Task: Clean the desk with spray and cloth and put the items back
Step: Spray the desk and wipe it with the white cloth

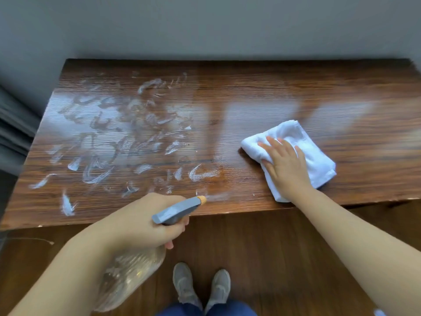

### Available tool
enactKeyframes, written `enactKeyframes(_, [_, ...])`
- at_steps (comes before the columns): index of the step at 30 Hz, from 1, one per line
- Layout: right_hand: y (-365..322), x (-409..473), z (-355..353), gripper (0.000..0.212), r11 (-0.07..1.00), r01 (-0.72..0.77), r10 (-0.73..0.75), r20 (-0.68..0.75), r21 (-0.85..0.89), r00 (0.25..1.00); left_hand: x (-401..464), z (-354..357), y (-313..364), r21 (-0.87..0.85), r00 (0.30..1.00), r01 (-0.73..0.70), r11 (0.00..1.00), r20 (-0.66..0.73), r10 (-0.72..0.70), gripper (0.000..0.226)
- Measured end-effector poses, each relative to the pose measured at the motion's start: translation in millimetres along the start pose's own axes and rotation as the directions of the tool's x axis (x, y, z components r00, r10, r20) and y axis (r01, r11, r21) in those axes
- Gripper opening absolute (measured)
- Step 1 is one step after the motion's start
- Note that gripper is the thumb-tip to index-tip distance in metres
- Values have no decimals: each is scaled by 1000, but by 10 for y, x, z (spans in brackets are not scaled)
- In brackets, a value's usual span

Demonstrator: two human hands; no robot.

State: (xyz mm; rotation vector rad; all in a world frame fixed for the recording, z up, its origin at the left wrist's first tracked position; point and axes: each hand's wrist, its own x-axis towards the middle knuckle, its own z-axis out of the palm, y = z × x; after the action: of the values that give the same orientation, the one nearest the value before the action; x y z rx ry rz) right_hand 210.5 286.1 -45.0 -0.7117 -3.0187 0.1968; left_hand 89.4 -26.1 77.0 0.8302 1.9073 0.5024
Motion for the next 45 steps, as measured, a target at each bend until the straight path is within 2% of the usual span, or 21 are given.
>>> enactKeyframes(8, [-513,-280,166,48,985,143,-141,21,-98,990,-56,-45,-98,-15,999,18,1000,-39,-19,7])
enactKeyframes(14, [-982,194,187,51,973,225,-221,71,-52,973,-122,-175,-219,-61,994,41,997,-94,-47,9])
enactKeyframes(18, [-1036,656,135,62,983,184,-182,73,-21,981,-144,-237,-276,-99,990,36,994,-132,-49,7])
enactKeyframes(21, [-936,880,129,55,989,141,-139,59,-32,989,-166,-277,-316,-106,986,33,994,-158,-49,7])
enactKeyframes(23, [-827,917,108,60,993,114,-114,34,-16,993,-184,-297,-338,-116,983,29,993,-176,-49,9])
enactKeyframes(26, [-617,766,70,68,998,55,-55,10,-1,998,-211,-310,-360,-129,980,44,991,-185,-67,11])
enactKeyframes(32, [-379,45,99,52,1000,-28,28,-50,-9,998,-207,-258,-272,-115,977,72,991,-193,-94,9])
enactKeyframes(35, [-509,-218,181,48,998,-54,53,-66,-18,996,-206,-248,-249,-147,981,15,989,-190,-43,11])
enactKeyframes(42, [-760,-96,232,50,997,-45,44,-18,-65,999,-167,-279,-254,-125,983,6,992,-183,-29,10])
enactKeyframes(45, [-818,152,202,53,998,-27,26,-13,-58,1000,-171,-285,-210,-57,983,61,997,-172,-70,9])
